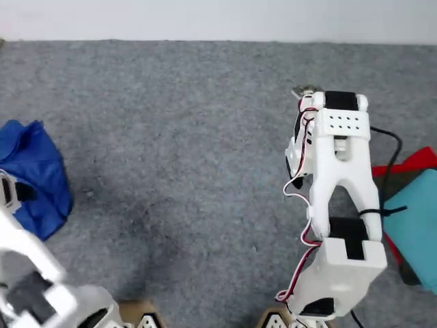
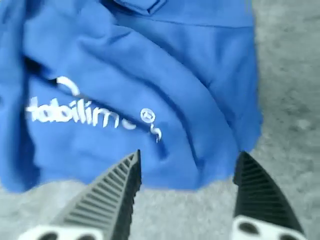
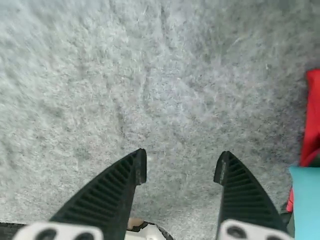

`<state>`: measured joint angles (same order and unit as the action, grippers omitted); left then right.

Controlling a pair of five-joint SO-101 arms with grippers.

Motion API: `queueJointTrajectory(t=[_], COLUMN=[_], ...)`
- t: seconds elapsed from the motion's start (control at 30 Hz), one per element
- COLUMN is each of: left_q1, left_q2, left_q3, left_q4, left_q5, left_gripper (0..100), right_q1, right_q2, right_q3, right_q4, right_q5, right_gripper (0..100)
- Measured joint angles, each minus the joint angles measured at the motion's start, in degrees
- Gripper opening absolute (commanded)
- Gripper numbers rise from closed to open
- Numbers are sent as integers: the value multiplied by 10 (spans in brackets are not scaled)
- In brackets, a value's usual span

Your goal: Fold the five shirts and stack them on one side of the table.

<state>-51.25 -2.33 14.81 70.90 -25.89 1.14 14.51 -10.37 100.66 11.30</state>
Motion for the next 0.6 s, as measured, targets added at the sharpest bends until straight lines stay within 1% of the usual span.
queueJointTrajectory(t=[0.1,0.17,0.27,0.33,0.4,0.5,0.6], left_q1=[6,11,22,29,35,42,53], left_q2=[94,143,206,239,257,254,221], left_q3=[-36,-76,-146,-195,-253,-330,-350], left_q4=[-2,27,107,175,241,272,277], left_q5=[-4,-23,-59,-86,-95,-75,-45], left_gripper=[100,9,11,12,12,12,12], right_q1=[1,2,0,0,1,1,6], right_q2=[1,4,5,5,5,5,5], right_q3=[0,0,0,0,0,0,0], right_q4=[0,0,0,0,0,0,0], right_q5=[0,0,0,0,0,0,0], right_gripper=[234,234,234,234,234,234,234])
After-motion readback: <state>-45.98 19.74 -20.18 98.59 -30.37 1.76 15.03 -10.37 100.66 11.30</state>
